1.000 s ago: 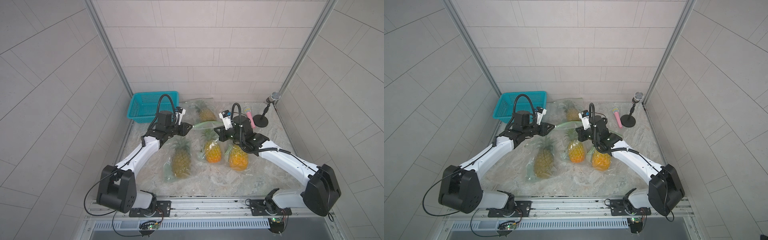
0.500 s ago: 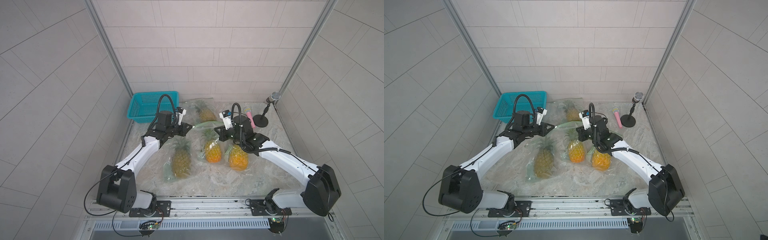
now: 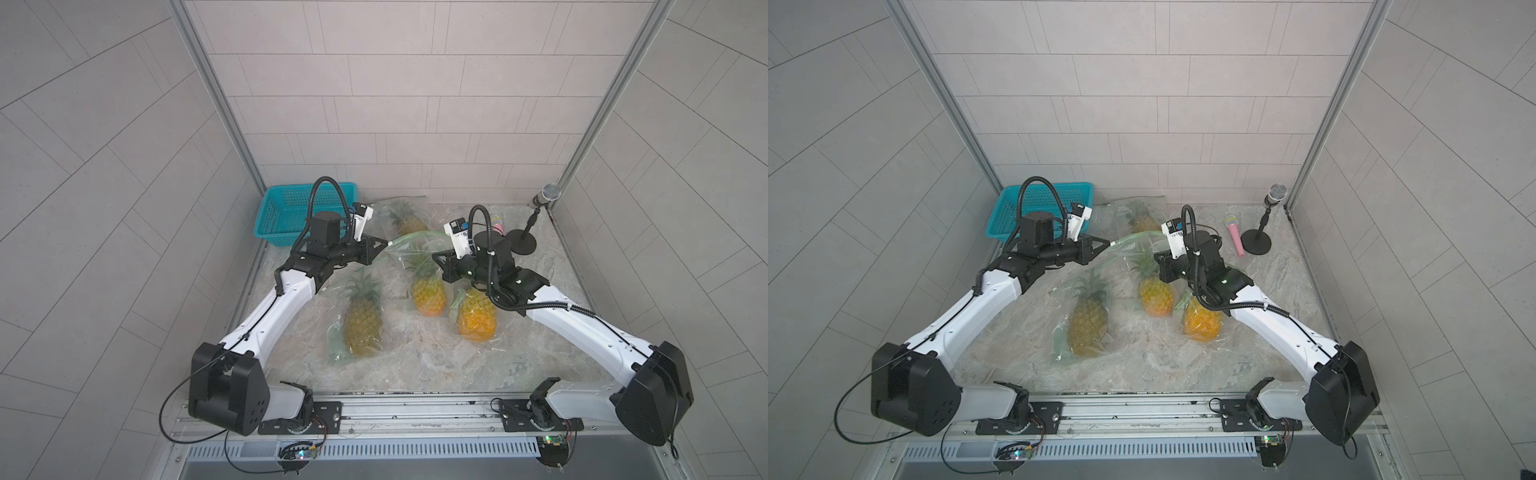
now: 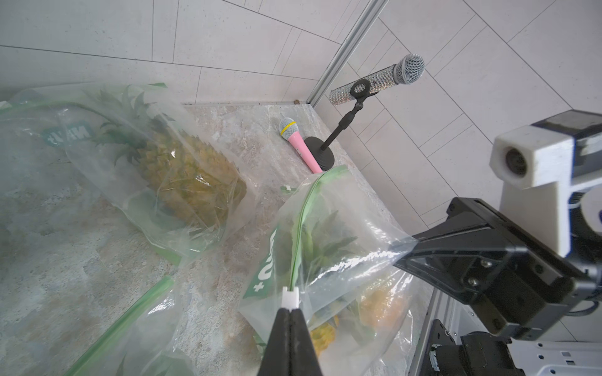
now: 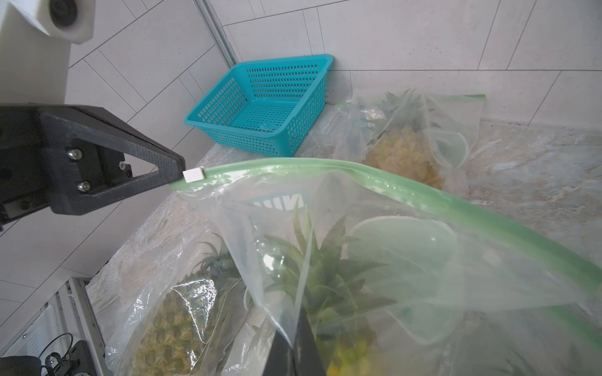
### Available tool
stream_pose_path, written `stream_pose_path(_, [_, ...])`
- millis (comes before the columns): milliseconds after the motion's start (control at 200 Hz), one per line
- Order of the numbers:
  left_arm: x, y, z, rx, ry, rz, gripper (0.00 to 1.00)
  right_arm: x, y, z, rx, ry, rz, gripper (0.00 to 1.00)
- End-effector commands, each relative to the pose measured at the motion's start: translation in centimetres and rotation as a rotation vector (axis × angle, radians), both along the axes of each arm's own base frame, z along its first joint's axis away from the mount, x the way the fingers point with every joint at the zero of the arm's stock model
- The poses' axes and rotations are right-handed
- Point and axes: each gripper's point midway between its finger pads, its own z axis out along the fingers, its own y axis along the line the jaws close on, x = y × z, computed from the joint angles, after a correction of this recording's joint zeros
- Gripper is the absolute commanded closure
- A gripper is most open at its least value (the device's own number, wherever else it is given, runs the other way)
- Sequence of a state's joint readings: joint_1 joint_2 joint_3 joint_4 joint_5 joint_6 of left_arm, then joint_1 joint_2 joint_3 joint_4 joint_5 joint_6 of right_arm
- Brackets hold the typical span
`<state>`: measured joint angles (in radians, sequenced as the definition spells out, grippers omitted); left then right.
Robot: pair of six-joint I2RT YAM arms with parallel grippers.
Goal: Open the zip-top bag and take out the pineapple
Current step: Adjust the zipper food storage bag at the center of the board.
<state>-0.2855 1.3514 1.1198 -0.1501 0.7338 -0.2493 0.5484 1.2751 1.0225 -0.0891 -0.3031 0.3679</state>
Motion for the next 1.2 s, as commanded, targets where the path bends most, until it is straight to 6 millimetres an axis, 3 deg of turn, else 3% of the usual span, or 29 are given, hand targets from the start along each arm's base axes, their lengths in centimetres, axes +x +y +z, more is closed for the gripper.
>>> stream_pose_path(0, [-1.2,-0.8,3.8,-0.027,-0.092,-0.061,1.00,-0.6,-0.2,3.4,0.054,-0.089,0.014,0.99])
stream_pose_path(155, [-2.0,-1.2,5.1,-0.023,-0.126,-0.098,1.00,-1.4,-0.6,3.6,0.033,-0.104,0.030,0.72])
stream_pose_path(395, [-3.5,-2.3,6.6,-0.046,-0.157,-0.172,1.00,-2.9,-1.5,4.8,-0.024,-0.172,0.058,0.52])
stream_pose_path(555, [-4.1,-2.8,7.8,-0.050,-0.177,-0.200,1.00,-3.6,-1.9,6.9,-0.107,-0.240,0.108,0.46])
stream_pose_path(725, [-5.5,-3.8,8.3,-0.052,-0.183,-0.268,1.00,-4.4,-0.9,8.1,-0.211,-0.274,0.286,0.35])
stream_pose_path(1006, [-6.4,-3.9,8.0,-0.037,-0.183,-0.283,1.00,-4.3,0.3,6.2,-0.259,-0.166,0.542,0.31])
stream_pose_path(1196, [-6.7,-3.8,7.6,-0.031,-0.180,-0.290,1.00,-2.1,1.0,4.7,-0.299,-0.145,0.554,0.29])
